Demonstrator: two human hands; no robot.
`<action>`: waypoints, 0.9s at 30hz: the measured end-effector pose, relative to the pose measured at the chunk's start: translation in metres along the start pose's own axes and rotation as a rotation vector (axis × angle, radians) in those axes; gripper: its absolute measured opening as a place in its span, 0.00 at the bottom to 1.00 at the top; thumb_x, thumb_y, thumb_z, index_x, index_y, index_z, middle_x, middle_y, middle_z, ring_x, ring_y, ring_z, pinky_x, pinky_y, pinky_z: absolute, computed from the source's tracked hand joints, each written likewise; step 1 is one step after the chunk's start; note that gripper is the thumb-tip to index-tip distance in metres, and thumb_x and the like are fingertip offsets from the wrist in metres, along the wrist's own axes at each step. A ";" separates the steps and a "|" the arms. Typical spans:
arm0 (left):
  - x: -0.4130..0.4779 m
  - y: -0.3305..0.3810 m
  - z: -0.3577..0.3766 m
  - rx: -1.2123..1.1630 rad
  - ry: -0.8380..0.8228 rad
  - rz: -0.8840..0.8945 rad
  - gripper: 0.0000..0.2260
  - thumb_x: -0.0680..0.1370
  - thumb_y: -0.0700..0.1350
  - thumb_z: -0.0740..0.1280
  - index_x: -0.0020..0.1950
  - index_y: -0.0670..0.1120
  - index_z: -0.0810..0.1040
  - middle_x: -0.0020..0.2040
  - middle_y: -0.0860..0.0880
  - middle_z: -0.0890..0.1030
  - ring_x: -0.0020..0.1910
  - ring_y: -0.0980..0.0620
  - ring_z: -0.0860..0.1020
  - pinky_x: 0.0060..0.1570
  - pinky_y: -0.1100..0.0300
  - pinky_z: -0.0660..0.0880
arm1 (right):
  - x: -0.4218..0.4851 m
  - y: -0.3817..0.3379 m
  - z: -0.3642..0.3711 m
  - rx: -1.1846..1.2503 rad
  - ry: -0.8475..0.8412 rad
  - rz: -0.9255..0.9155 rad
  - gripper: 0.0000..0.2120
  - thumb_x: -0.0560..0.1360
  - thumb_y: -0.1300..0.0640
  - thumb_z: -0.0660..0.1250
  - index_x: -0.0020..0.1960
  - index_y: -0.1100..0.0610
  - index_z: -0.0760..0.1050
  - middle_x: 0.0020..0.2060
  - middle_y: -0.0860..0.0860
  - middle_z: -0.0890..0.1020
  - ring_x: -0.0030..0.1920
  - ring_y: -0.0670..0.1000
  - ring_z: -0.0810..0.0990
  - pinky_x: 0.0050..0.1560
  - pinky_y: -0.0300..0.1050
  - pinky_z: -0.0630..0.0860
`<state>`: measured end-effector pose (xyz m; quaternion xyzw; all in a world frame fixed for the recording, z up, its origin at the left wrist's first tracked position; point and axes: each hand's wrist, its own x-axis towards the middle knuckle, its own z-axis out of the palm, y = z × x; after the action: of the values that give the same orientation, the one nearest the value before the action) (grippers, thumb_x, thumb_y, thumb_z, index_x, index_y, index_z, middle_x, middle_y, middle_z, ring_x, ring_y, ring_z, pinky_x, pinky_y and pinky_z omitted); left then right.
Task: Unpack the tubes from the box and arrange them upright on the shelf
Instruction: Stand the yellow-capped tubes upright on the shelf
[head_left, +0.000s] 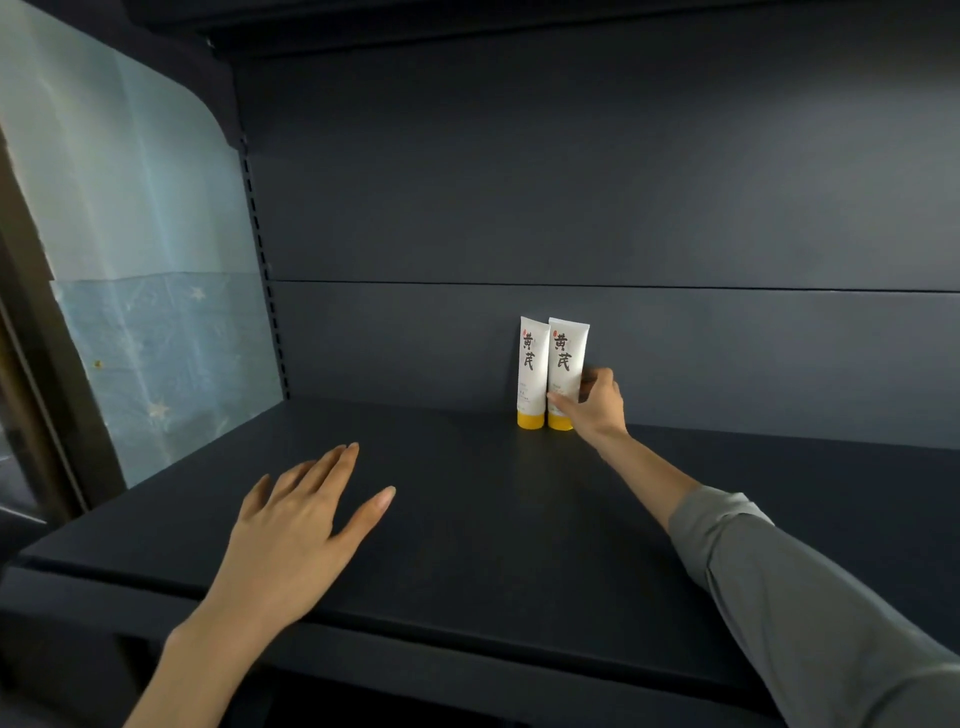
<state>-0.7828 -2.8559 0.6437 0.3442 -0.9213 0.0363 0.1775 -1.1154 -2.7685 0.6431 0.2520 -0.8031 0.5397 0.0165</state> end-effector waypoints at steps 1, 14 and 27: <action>0.000 -0.001 -0.001 -0.010 -0.002 0.005 0.39 0.69 0.69 0.34 0.78 0.54 0.46 0.77 0.57 0.55 0.75 0.57 0.55 0.74 0.53 0.52 | -0.005 0.000 -0.005 -0.055 -0.017 -0.008 0.30 0.73 0.50 0.71 0.68 0.60 0.61 0.64 0.57 0.69 0.63 0.56 0.72 0.57 0.51 0.73; -0.012 0.002 -0.007 -0.035 -0.045 0.130 0.39 0.70 0.69 0.36 0.78 0.51 0.46 0.78 0.54 0.52 0.76 0.53 0.51 0.74 0.48 0.50 | -0.123 0.000 -0.117 -0.971 -0.082 -0.172 0.36 0.78 0.34 0.47 0.78 0.53 0.44 0.77 0.51 0.54 0.77 0.54 0.50 0.73 0.63 0.51; -0.055 0.045 0.010 -0.164 0.042 0.300 0.43 0.69 0.71 0.36 0.77 0.50 0.57 0.77 0.51 0.60 0.75 0.48 0.58 0.71 0.43 0.54 | -0.287 0.029 -0.218 -1.057 0.134 -0.032 0.40 0.71 0.29 0.38 0.78 0.48 0.45 0.77 0.47 0.49 0.77 0.50 0.45 0.74 0.60 0.44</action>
<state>-0.7763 -2.7892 0.6174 0.1862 -0.9582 -0.0058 0.2171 -0.9309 -2.4582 0.6235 0.1867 -0.9587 0.0758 0.2006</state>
